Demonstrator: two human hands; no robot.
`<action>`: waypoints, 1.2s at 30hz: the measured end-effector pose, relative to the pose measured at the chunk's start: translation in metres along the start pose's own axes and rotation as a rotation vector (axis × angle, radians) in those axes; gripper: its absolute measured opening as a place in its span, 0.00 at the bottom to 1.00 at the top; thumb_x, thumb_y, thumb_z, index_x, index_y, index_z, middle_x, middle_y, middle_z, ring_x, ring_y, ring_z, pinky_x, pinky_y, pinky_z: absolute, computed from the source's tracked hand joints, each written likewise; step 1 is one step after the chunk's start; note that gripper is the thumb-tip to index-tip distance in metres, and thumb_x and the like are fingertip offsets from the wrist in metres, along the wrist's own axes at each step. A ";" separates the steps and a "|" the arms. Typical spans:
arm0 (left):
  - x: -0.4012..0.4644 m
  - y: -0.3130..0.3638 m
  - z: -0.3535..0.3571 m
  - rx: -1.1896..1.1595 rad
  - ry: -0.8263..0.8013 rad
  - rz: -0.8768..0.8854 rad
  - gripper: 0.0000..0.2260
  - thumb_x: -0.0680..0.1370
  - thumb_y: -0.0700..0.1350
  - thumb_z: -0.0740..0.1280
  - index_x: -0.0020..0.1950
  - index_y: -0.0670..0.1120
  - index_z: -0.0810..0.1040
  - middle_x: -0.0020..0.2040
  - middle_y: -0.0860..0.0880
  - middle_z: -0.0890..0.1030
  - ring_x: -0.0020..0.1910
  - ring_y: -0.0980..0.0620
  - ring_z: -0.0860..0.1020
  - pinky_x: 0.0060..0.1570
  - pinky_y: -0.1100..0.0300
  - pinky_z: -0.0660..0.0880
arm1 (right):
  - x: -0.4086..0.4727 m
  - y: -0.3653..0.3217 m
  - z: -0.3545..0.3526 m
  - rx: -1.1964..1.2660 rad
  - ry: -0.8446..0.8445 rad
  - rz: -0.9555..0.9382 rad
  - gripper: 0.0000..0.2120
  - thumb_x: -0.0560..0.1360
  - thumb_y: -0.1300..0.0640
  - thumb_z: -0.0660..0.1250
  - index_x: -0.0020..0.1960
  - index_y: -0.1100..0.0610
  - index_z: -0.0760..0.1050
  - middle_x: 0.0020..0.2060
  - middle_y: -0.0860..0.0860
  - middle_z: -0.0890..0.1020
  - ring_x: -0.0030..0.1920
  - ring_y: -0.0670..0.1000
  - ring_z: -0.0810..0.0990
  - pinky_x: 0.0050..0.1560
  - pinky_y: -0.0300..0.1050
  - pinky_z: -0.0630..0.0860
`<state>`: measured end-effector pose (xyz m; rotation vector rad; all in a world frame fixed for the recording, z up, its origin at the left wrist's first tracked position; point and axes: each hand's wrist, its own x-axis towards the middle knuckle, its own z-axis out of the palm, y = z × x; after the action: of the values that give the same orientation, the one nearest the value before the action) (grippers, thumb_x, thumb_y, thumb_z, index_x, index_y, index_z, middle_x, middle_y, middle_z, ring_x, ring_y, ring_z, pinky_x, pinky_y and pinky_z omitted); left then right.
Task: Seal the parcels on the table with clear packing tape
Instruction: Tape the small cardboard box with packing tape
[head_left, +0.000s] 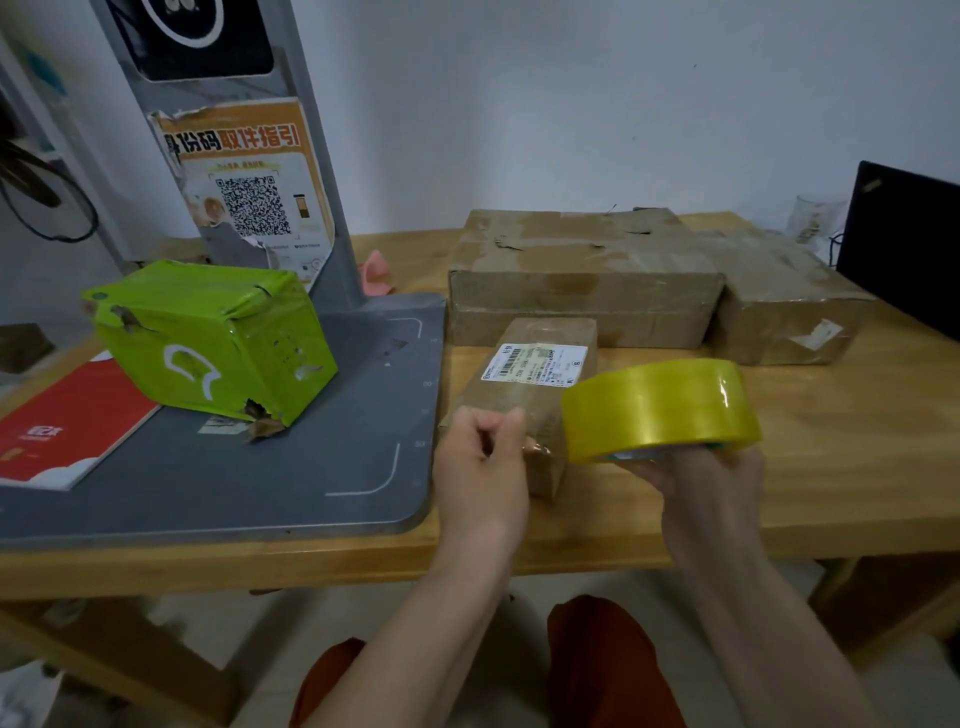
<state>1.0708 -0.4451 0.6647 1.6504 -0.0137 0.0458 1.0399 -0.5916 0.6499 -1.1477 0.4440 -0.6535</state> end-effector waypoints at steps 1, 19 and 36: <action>0.003 0.003 -0.003 0.023 -0.008 0.008 0.09 0.81 0.47 0.66 0.41 0.47 0.76 0.39 0.50 0.79 0.36 0.59 0.74 0.37 0.66 0.68 | 0.000 -0.005 0.000 -0.020 -0.012 -0.012 0.11 0.70 0.75 0.68 0.49 0.65 0.80 0.41 0.60 0.84 0.46 0.62 0.84 0.46 0.63 0.82; 0.037 0.002 -0.011 0.261 0.116 0.028 0.12 0.82 0.46 0.64 0.39 0.47 0.70 0.38 0.51 0.73 0.37 0.54 0.70 0.35 0.60 0.65 | -0.001 -0.006 -0.002 -0.387 -0.081 -0.348 0.11 0.73 0.71 0.68 0.46 0.56 0.74 0.38 0.52 0.78 0.35 0.42 0.78 0.33 0.34 0.75; 0.044 0.007 -0.008 0.769 0.139 0.221 0.11 0.80 0.55 0.65 0.41 0.52 0.73 0.41 0.56 0.77 0.42 0.55 0.73 0.35 0.62 0.64 | 0.014 -0.007 -0.022 -0.499 0.040 -0.284 0.09 0.74 0.69 0.69 0.46 0.57 0.73 0.41 0.60 0.79 0.41 0.60 0.79 0.42 0.56 0.78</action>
<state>1.1147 -0.4365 0.6739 2.4043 -0.0809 0.3723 1.0350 -0.6182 0.6487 -1.6932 0.4981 -0.8393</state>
